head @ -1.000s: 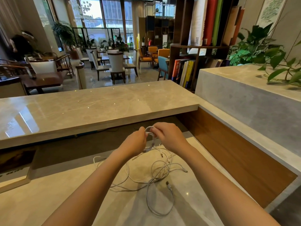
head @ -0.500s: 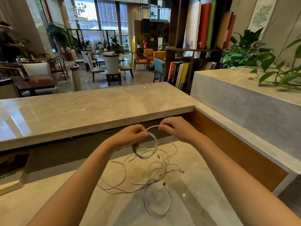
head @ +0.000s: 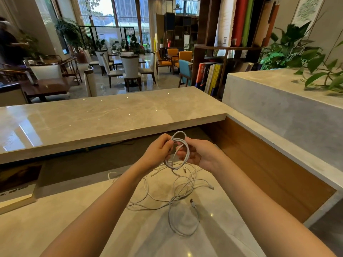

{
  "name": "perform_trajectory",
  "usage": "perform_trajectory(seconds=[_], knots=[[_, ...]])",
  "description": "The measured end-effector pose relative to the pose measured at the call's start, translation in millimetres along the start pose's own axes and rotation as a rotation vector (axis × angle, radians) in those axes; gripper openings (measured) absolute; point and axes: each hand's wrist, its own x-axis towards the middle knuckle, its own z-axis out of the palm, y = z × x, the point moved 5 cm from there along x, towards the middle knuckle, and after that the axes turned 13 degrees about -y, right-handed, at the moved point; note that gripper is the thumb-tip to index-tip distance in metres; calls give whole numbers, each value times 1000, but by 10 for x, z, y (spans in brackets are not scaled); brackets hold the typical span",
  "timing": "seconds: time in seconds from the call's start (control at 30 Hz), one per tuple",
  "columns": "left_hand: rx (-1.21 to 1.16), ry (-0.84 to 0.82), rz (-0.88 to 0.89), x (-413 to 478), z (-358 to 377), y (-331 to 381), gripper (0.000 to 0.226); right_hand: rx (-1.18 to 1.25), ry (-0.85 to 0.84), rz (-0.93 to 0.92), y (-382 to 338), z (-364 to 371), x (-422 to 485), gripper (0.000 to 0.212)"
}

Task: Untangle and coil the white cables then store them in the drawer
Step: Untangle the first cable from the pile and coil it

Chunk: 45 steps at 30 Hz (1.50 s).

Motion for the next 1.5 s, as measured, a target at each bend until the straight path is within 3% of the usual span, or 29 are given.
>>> perform_trajectory(seconds=[0.2,0.33,0.47,0.6,0.8,0.87,0.93,1.0,1.07,1.17,1.27,1.5], knots=[[181,58,107,40,-29,34,10,52,-60,29,120,73,-3,35],[363,103,173,59,-46,100,14,45,-107,-34,175,63,7,25],[387,140,168,40,-28,19,17,-503,25,-98,201,12,32,12],[399,250,113,13,-41,-35,20,-774,177,-133,199,-11,20,13],[440,225,74,64,-214,-195,24,-1263,82,-209,34,73,-98,27],[324,184,53,78,-250,-215,25,-1313,60,-244,-19,18,-139,27],[-65,110,-5,87,-245,-252,25,-1339,97,-278,-53,-54,-155,27],[-507,56,-28,80,-185,-261,25,-1306,150,-257,-36,-115,-136,26],[-776,33,-25,65,-80,-248,26,-1215,165,-201,25,-168,-84,29],[-964,44,-38,41,43,-289,25,-729,66,-141,154,-178,-44,25],[-855,88,-46,-9,65,-318,27,-251,-97,-122,202,-79,-79,22],[-382,196,-136,-73,108,-231,23,-204,118,-241,256,-59,-72,16]])
